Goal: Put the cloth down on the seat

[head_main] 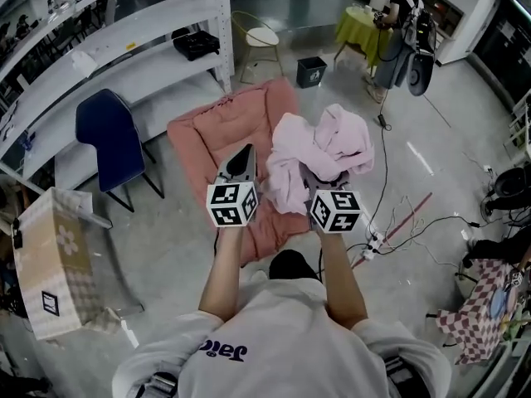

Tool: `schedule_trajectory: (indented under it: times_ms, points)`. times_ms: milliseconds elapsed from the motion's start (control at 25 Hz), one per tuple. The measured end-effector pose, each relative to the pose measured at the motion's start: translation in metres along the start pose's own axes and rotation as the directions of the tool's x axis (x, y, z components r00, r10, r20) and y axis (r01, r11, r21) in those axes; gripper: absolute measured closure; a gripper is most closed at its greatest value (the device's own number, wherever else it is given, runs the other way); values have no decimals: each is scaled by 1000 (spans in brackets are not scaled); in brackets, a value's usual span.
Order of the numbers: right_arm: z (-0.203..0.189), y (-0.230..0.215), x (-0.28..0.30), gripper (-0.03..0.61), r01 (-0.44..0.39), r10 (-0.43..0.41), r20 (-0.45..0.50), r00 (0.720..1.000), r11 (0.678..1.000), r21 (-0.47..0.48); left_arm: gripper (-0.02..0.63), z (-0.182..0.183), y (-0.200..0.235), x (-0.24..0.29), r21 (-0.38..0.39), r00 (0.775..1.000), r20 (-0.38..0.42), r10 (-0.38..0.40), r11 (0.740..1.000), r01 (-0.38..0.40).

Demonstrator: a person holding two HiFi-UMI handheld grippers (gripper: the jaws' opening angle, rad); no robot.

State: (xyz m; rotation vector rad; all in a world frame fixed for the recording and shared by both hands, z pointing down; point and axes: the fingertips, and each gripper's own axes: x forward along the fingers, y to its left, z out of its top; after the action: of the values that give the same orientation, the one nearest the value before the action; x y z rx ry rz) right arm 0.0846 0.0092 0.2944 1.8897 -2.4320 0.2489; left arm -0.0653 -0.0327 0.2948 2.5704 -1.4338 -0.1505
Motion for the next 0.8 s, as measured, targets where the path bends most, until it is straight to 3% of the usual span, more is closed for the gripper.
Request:
schedule_trajectory:
  times_ms: [400, 800]
  points:
    - [-101, -47, 73, 337, 21, -7, -230, 973, 998, 57, 600, -99, 41, 51, -43, 979, -202, 38, 998, -48]
    - [-226, -80, 143, 337, 26, 55, -475, 878, 986, 163, 600, -188, 79, 111, -100, 922, -380, 71, 988, -117]
